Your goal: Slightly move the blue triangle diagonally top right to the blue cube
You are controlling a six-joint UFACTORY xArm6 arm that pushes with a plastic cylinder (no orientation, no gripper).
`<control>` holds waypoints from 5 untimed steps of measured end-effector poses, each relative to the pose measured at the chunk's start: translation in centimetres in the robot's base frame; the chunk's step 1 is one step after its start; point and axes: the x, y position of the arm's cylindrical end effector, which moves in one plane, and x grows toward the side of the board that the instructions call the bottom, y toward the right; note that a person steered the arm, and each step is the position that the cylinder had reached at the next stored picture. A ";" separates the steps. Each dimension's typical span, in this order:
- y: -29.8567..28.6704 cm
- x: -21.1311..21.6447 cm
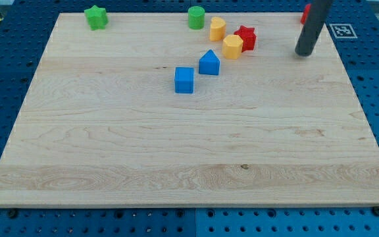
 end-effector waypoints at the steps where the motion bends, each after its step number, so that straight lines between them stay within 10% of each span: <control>1: -4.7 5.6; 5: -15.7 6.8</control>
